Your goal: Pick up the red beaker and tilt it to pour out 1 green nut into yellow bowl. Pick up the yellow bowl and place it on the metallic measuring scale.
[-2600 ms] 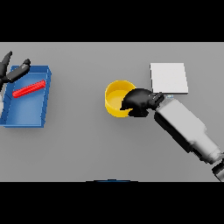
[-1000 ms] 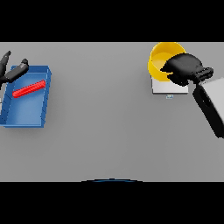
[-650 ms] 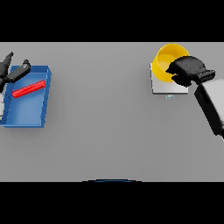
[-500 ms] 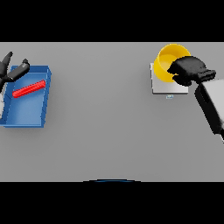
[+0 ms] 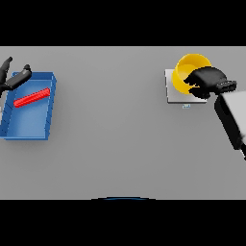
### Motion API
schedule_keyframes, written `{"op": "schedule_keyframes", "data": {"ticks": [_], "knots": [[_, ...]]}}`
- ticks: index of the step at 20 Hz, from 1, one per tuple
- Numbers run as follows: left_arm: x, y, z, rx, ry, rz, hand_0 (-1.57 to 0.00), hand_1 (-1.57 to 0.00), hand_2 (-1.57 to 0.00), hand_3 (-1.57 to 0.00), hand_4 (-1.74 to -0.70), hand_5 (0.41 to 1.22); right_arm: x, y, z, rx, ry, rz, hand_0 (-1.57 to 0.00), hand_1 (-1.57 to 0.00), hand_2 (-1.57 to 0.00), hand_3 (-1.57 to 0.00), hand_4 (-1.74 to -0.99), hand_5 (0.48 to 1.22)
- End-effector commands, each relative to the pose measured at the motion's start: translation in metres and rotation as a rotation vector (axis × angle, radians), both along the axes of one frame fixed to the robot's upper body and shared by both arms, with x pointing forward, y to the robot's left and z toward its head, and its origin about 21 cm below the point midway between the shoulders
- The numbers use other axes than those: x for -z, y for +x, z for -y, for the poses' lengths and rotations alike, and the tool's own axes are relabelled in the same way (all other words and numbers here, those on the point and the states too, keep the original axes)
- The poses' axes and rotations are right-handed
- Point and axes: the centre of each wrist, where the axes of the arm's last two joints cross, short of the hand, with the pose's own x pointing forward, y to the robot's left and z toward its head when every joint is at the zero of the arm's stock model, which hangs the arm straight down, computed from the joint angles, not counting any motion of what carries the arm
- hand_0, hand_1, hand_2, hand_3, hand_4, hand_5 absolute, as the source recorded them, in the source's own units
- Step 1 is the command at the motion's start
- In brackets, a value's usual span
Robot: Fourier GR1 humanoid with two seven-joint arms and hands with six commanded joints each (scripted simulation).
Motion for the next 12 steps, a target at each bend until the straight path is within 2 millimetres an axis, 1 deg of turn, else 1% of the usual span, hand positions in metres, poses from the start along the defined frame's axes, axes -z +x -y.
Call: {"op": "schedule_keyframes", "data": {"ticks": [1,2,3,4,6,7,9,12], "knots": [[0.0005,0.0017,0.0028,0.004,-0.003,-0.002,0.00,0.00,0.00,0.00,-0.84,0.774,-0.0031,0.0013,-0.0002,0.008,0.017,-0.008,-1.33,-1.12,-1.01,-0.82,-1.592,1.074],[0.0015,0.0009,0.0031,0.001,-0.003,0.000,0.00,0.00,0.00,0.00,-0.83,0.771,-0.0027,0.0025,-0.0007,0.021,0.034,-0.017,-1.15,-0.96,-0.85,-0.69,-1.559,1.014],[0.0046,0.0010,0.0034,-0.001,-0.012,-0.007,0.00,0.00,0.00,0.00,-0.83,0.768,-0.0024,0.0016,0.0009,0.035,0.047,-0.033,-0.95,-0.81,-0.71,-0.58,-1.535,0.965],[0.0033,0.0030,0.0040,0.001,-0.015,-0.002,0.00,0.00,0.00,0.00,-0.84,0.764,-0.0016,0.0026,-0.0024,0.045,0.057,-0.041,-0.76,-0.67,-0.58,-0.48,-1.513,0.923],[0.0018,-0.0003,0.0021,0.009,-0.014,0.005,0.00,0.00,0.00,0.00,-0.84,0.760,-0.0016,0.0030,-0.0031,0.044,0.066,-0.058,-0.48,-0.46,-0.38,-0.32,-1.485,0.863],[0.0044,-0.0017,0.0007,0.004,-0.010,-0.005,0.00,0.00,0.00,0.00,-0.83,0.754,-0.0008,0.0022,0.0007,0.041,0.060,-0.062,-0.39,-0.38,-0.30,-0.26,-1.476,0.847],[0.0015,-0.0009,0.0025,0.000,-0.013,-0.002,0.00,0.00,0.00,0.00,-0.83,0.750,-0.0015,0.0037,-0.0033,0.027,0.044,-0.062,-0.25,-0.24,-0.19,-0.16,-1.448,0.824],[0.0014,0.0002,0.0044,-0.003,-0.011,0.002,0.00,0.00,0.00,0.00,-0.84,0.755,-0.0004,0.0035,-0.0017,0.037,0.013,-0.075,-0.13,-0.12,-0.10,-0.08,-1.409,0.804]]}}
